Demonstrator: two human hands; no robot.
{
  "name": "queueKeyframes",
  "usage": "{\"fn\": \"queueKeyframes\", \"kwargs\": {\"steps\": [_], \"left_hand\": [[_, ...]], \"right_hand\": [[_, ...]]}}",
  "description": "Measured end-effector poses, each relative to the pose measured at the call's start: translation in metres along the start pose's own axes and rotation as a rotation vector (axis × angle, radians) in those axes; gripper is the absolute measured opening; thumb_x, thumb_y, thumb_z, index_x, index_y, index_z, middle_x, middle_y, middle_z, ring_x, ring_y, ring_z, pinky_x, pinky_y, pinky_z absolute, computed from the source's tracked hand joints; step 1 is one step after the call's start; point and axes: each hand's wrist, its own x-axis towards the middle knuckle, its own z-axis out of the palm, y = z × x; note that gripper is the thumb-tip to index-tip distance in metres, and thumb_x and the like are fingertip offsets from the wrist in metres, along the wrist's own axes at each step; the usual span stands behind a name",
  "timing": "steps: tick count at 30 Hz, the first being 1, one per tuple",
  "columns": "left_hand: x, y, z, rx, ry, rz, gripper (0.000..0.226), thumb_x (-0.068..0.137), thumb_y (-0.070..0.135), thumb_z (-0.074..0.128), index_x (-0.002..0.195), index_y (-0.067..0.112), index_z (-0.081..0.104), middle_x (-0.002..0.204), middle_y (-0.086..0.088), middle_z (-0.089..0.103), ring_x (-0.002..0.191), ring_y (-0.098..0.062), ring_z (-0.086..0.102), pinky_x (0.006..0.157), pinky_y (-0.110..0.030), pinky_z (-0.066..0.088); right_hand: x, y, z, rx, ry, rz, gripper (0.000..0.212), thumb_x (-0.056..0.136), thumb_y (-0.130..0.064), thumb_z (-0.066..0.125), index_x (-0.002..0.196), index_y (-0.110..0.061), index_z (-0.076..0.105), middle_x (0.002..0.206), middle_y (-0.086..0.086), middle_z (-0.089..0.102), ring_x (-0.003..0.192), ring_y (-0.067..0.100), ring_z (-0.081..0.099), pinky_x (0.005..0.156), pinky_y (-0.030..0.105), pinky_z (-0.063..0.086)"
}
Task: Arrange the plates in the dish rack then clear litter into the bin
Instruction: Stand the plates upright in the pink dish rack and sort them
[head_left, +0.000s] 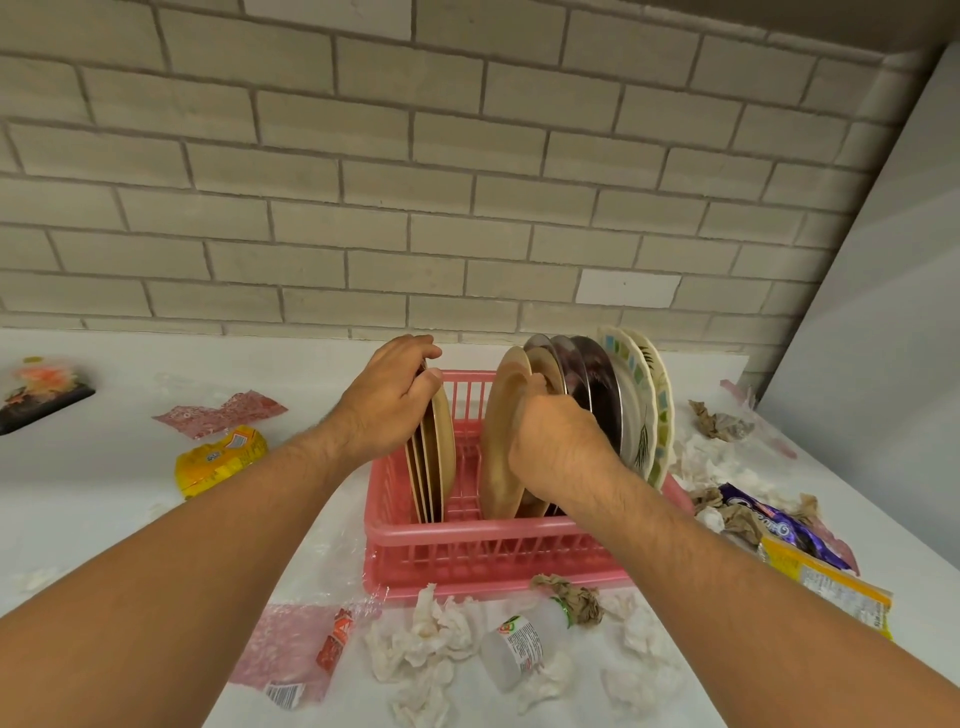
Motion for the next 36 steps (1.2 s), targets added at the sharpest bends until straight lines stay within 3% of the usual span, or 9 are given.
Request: {"fn": "queueKeyframes", "kwargs": {"steps": [3,10,16,27,31,36], "left_hand": [[0.0,0.0,0.0,0.005,0.002,0.002,0.037,0.101,0.026,0.036,0.136,0.016,0.045,0.144,0.0,0.043,0.136,-0.012,0.031,0.109,-0.029,0.026],[-0.001,0.001,-0.001,0.003,-0.001,-0.012,0.038,0.102,0.026,0.036,0.137,0.016,0.044,0.145,0.0,0.041,0.137,-0.013,0.03,0.112,-0.032,0.026],[-0.002,0.002,-0.002,0.0,-0.005,-0.015,0.038,0.102,0.026,0.035,0.138,0.017,0.043,0.146,0.0,0.04,0.138,-0.013,0.029,0.113,-0.032,0.025],[-0.002,0.001,-0.002,-0.005,0.003,-0.009,0.038,0.102,0.026,0.036,0.138,0.016,0.044,0.146,-0.001,0.041,0.138,-0.014,0.03,0.112,-0.032,0.026],[-0.002,0.001,-0.002,0.005,0.006,-0.014,0.039,0.102,0.027,0.035,0.138,0.016,0.044,0.147,-0.001,0.04,0.138,-0.014,0.029,0.112,-0.033,0.025],[-0.002,0.001,-0.001,0.007,0.004,-0.014,0.038,0.102,0.026,0.036,0.138,0.016,0.044,0.146,-0.001,0.041,0.137,-0.013,0.03,0.112,-0.032,0.026]], "right_hand": [[-0.002,0.001,0.007,0.016,0.0,-0.021,0.079,0.089,-0.007,0.052,0.152,-0.015,0.005,0.09,0.008,0.062,0.079,0.026,0.066,0.068,0.04,0.059],[-0.006,0.005,0.013,0.015,0.023,-0.063,0.08,0.092,-0.013,0.053,0.153,-0.023,0.001,0.073,-0.001,0.05,0.061,0.015,0.053,0.049,0.029,0.043],[-0.004,0.012,0.01,0.021,0.021,-0.088,0.073,0.092,-0.011,0.053,0.149,-0.024,0.009,0.078,0.003,0.056,0.065,0.02,0.059,0.049,0.03,0.045],[-0.019,0.018,0.025,0.134,0.034,-0.096,0.085,0.094,-0.013,0.052,0.15,-0.037,-0.008,0.076,0.001,0.06,0.065,0.017,0.063,0.062,0.039,0.06],[-0.02,0.022,0.02,0.155,0.056,-0.127,0.076,0.095,-0.024,0.049,0.15,-0.037,-0.001,0.076,0.0,0.062,0.065,0.016,0.064,0.063,0.038,0.059],[-0.015,0.026,0.013,0.166,0.101,-0.11,0.052,0.096,-0.031,0.048,0.143,-0.028,0.025,0.086,0.002,0.063,0.071,0.018,0.064,0.064,0.035,0.058]]}}
